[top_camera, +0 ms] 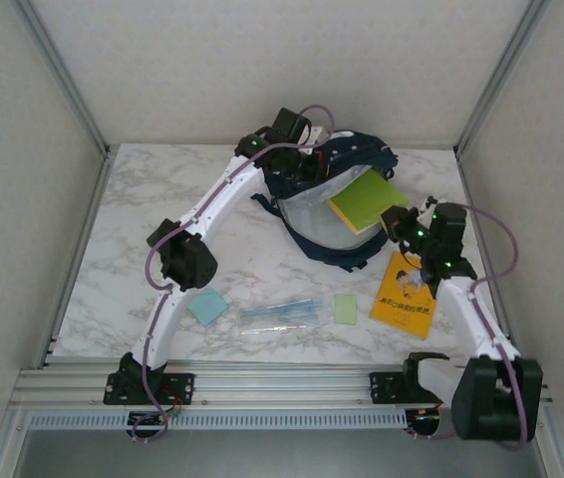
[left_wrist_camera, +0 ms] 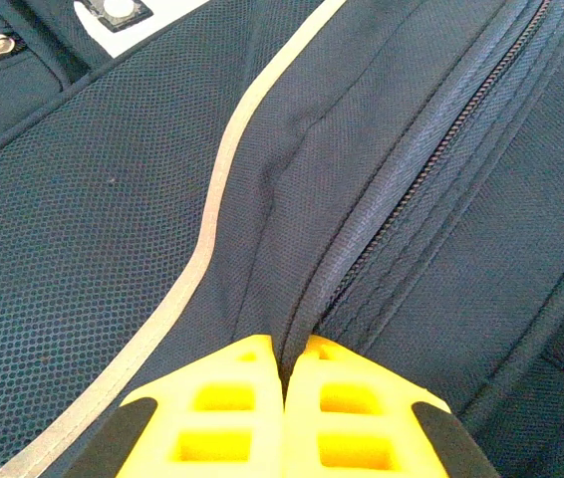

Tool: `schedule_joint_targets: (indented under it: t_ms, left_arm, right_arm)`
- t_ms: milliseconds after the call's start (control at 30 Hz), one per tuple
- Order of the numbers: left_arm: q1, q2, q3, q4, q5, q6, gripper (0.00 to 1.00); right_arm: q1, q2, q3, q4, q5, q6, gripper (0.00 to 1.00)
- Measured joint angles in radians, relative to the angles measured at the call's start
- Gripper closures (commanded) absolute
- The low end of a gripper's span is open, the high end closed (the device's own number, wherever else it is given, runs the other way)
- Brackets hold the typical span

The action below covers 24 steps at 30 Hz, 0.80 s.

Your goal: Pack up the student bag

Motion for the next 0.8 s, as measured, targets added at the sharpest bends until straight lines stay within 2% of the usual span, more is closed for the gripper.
schedule_joint_targets:
  t_ms: [367, 600, 700, 800]
  left_arm:
    - [-0.002, 0.000, 0.000, -0.001, -0.001, -0.011, 1.00]
    - [-0.002, 0.000, -0.010, 0.005, -0.001, -0.011, 1.00]
    - [-0.002, -0.006, -0.051, 0.024, 0.000, -0.011, 1.00]
    - [-0.002, -0.017, -0.108, 0.041, 0.000, -0.011, 1.00]
  right_arm:
    - [0.150, 0.457, 0.060, 0.463, 0.167, 0.102, 1.00]
    - [0.203, 0.678, 0.175, 0.623, 0.260, 0.135, 1.00]
    - [0.217, 0.777, 0.229, 0.659, 0.296, 0.161, 0.94]
    - [0.230, 0.860, 0.269, 0.666, 0.314, 0.201, 0.81]
